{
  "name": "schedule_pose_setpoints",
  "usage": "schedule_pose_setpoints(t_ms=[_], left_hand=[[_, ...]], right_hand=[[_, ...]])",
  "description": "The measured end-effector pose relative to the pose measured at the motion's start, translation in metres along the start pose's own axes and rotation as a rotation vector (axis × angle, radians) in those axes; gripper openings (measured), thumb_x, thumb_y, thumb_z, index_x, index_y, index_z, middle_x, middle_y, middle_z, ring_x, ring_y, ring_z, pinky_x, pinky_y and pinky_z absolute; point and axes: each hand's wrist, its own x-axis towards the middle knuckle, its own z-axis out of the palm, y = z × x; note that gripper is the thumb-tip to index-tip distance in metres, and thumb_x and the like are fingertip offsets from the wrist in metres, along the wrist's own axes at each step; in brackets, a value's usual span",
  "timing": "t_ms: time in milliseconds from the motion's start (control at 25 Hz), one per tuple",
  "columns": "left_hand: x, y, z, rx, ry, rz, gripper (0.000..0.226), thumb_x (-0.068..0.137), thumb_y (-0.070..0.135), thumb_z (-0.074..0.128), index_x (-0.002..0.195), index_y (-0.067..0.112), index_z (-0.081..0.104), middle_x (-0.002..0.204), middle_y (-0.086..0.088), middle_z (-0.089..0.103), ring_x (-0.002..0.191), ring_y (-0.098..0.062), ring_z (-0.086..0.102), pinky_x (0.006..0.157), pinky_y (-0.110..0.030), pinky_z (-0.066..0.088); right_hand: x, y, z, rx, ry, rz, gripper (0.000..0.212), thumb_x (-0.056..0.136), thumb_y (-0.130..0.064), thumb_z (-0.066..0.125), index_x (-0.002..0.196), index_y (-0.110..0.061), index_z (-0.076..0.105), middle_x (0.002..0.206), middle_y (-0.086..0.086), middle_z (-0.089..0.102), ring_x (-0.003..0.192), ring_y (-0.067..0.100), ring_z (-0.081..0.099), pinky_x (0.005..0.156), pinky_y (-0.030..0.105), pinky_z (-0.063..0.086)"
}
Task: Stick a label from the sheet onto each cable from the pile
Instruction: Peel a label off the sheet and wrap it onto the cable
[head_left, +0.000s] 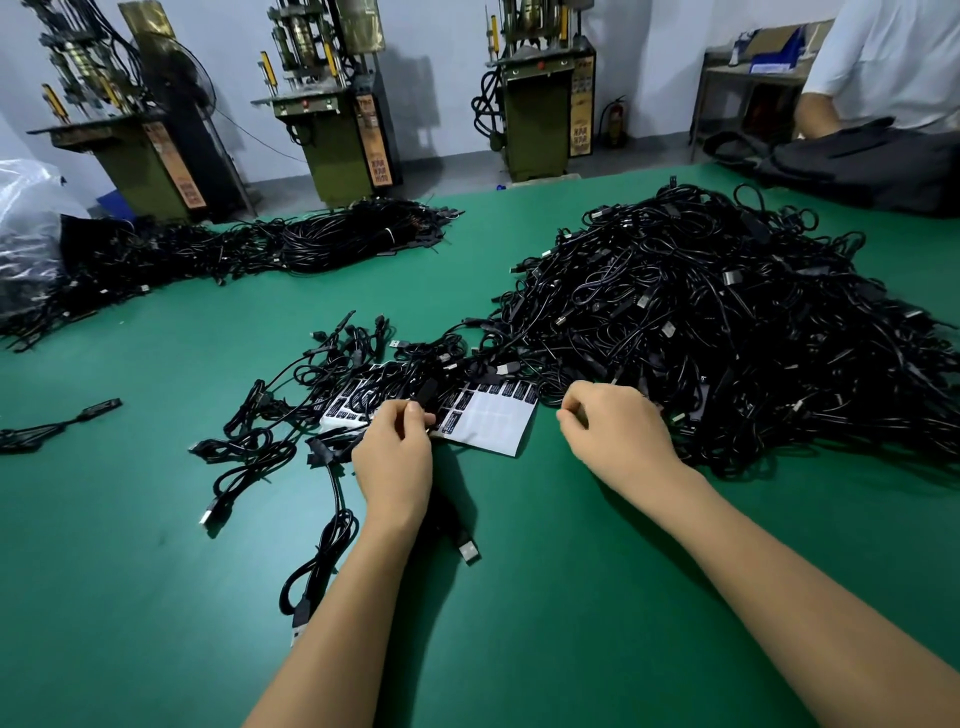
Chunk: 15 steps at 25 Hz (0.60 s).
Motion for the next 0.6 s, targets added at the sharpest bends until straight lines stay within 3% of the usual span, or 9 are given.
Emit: schedule_pose_setpoints(t_ms=[120,280,360,520,600], left_hand=[[0.000,0.001,0.002,0.016,-0.004,-0.017,0.021,0.098,0.030,0.044,0.083,0.027,0.059,0.075,0.017,0.070,0.071,0.007,0.057,0.058,-0.020,0.033],[0.000,0.000,0.002,0.075,0.025,-0.027,0.022,0.097,0.031,0.044,0.083,0.024,0.059,0.079,0.013,0.072,0.078,-0.007,0.061,0.062,-0.028,0.036],[0.000,-0.002,0.002,0.069,0.020,-0.033,0.021,0.096,0.031,0.044,0.081,0.025,0.059,0.080,0.013,0.072,0.079,-0.005,0.061,0.061,-0.025,0.037],[0.001,-0.002,0.003,0.052,0.025,-0.062,0.022,0.095,0.030,0.044,0.080,0.026,0.059,0.080,0.013,0.072,0.080,-0.005,0.060,0.062,-0.021,0.036],[0.002,-0.002,0.004,0.052,0.029,-0.068,0.022,0.095,0.030,0.044,0.080,0.026,0.060,0.080,0.012,0.072,0.079,-0.006,0.060,0.061,-0.021,0.036]], right_hand=[[0.009,-0.022,0.006,0.150,0.059,-0.016,0.014,0.090,-0.013,0.052,0.090,-0.014,0.065,0.087,0.001,0.065,0.081,0.023,0.059,0.072,0.035,0.050],[0.042,-0.059,0.027,0.244,-0.201,-0.081,0.020,0.086,-0.003,0.053,0.096,-0.008,0.070,0.098,0.008,0.069,0.095,0.025,0.061,0.085,0.036,0.050],[0.050,-0.069,0.042,0.264,-0.268,-0.039,0.019,0.086,-0.003,0.055,0.097,-0.008,0.071,0.102,0.010,0.069,0.100,0.025,0.061,0.087,0.033,0.049],[0.047,-0.070,0.064,0.290,-0.241,0.064,0.014,0.086,-0.009,0.058,0.095,-0.014,0.068,0.106,0.012,0.062,0.108,0.026,0.055,0.093,0.030,0.044],[0.043,-0.071,0.068,0.322,-0.191,0.093,0.011,0.086,-0.013,0.060,0.090,-0.017,0.069,0.107,0.010,0.058,0.110,0.027,0.053,0.086,0.028,0.044]])
